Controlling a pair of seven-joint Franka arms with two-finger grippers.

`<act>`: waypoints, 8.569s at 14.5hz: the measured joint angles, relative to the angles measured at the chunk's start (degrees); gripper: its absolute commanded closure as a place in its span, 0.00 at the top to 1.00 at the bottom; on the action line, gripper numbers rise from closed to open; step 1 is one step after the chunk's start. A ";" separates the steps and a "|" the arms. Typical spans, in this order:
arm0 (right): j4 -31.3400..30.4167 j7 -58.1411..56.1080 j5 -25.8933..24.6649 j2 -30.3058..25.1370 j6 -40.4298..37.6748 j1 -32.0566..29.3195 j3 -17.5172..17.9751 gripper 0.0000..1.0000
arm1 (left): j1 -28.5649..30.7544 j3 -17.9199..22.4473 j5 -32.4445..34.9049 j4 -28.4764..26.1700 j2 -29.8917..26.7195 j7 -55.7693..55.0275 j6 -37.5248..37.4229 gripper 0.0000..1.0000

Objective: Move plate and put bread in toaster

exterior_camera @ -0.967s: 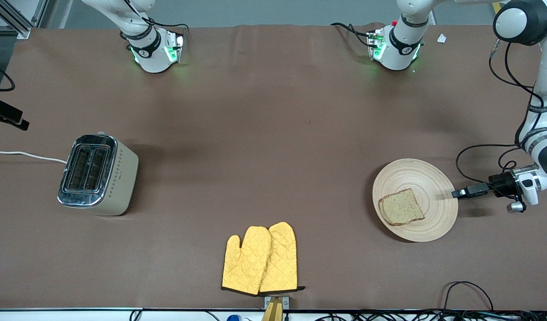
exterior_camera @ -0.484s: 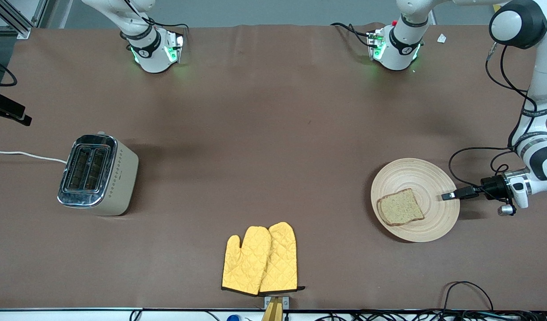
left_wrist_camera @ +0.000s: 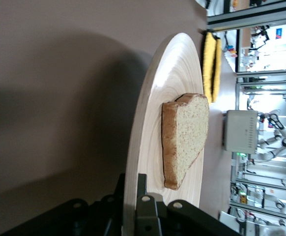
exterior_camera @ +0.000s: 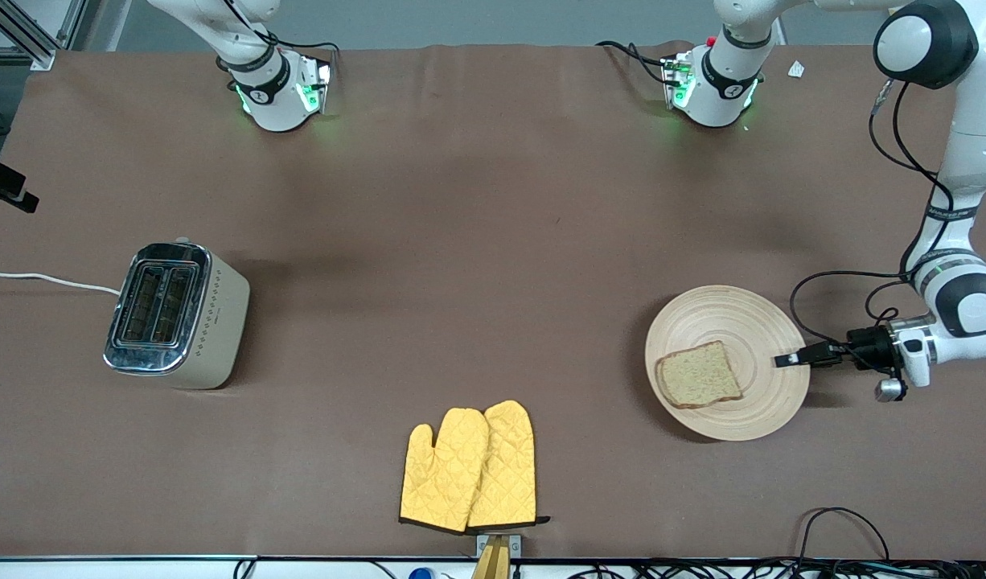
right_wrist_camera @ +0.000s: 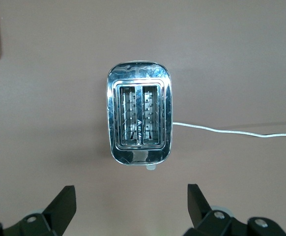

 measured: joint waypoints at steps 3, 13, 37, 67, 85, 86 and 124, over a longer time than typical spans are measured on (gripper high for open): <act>0.00 -0.06 0.03 -0.02 -0.01 0.05 0.32 1.00 | -2.34 -4.86 0.00 0.54 -1.34 -5.61 0.10 0.00; -0.27 -0.06 0.74 -0.01 1.85 0.37 0.68 1.00 | -24.28 -10.73 -6.47 1.82 -3.14 -13.91 13.45 0.00; -12.36 12.65 13.73 17.62 21.23 13.36 1.00 1.00 | -34.27 -10.40 -13.70 1.30 6.69 -9.21 24.78 1.00; -10.94 48.11 2.62 35.05 41.77 39.83 0.77 0.59 | -23.88 4.81 49.87 6.95 -46.88 -49.38 -21.23 1.00; -10.13 49.30 -0.05 36.71 42.84 40.32 0.38 0.52 | -26.39 6.79 50.40 0.76 -52.17 -49.31 -21.82 1.00; -10.11 49.83 -0.08 36.71 42.84 40.43 0.40 0.52 | -26.41 6.79 50.40 0.75 -52.16 -49.31 -21.82 1.00; 8.47 31.96 -39.07 22.15 -11.49 37.02 -2.20 0.00 | -26.89 5.25 51.34 0.63 -50.26 -49.31 -20.20 1.00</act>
